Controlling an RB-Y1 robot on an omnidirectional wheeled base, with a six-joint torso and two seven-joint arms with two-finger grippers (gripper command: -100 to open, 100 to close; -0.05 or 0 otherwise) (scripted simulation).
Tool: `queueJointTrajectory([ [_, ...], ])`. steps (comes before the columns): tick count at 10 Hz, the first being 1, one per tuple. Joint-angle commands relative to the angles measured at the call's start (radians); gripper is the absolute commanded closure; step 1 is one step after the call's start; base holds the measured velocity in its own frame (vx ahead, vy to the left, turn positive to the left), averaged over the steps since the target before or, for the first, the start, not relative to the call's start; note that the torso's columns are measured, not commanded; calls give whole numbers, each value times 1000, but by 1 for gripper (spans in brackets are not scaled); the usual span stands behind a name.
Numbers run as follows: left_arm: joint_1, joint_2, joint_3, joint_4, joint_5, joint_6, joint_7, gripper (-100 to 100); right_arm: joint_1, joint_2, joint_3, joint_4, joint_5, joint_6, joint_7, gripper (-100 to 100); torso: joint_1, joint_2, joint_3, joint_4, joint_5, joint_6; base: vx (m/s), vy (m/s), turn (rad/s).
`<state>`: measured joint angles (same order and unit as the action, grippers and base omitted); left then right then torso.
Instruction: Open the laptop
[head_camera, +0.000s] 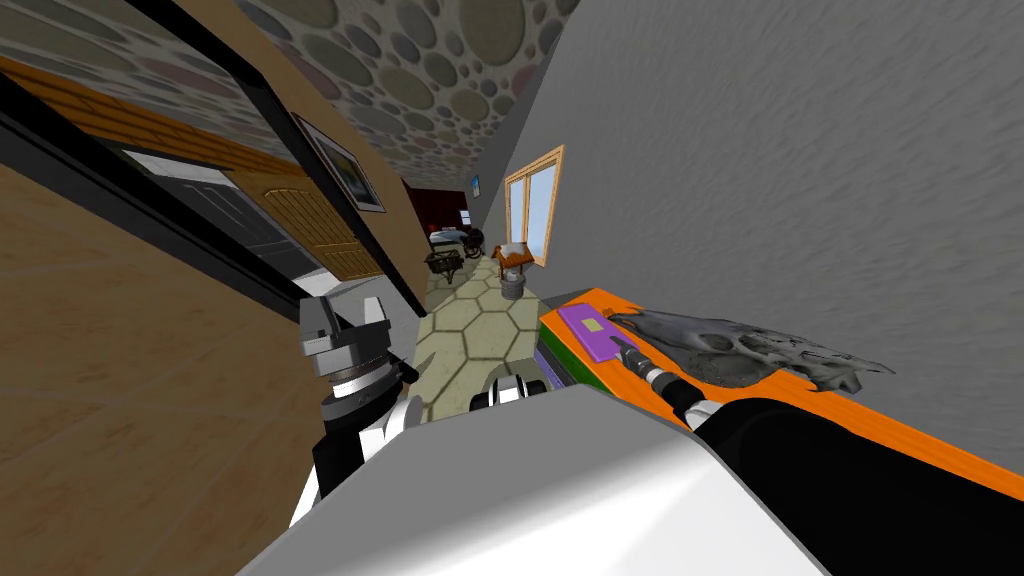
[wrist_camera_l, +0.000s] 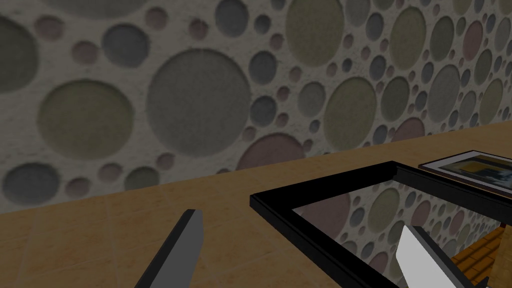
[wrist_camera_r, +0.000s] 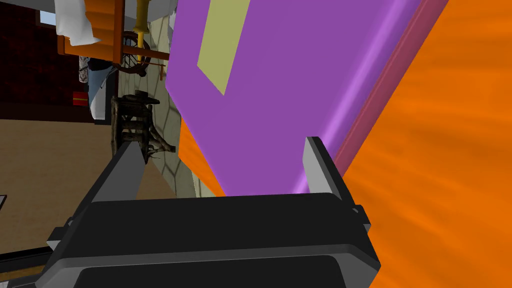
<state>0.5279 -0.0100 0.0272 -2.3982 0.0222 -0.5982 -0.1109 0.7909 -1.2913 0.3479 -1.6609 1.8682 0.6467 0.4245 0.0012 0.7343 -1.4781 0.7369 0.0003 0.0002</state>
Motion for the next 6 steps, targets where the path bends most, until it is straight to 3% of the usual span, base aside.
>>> queueJointTrajectory([
  [1,0,0,0,0,0,0,0,0,-31,10,34,27,48,33,-9,-100,-1,1,0,0,0,0,-168,-52,-11],
  [3,0,0,0,0,0,0,0,0,-23,8,27,20,39,28,-6,-100,0,-1,0,0,0,0,-44,-13,-3],
  [6,0,0,0,0,0,0,0,0,-6,-70,-14,-13,15,11,-40,-100,1,2,1,1,0,0,-6,26,-86],
])
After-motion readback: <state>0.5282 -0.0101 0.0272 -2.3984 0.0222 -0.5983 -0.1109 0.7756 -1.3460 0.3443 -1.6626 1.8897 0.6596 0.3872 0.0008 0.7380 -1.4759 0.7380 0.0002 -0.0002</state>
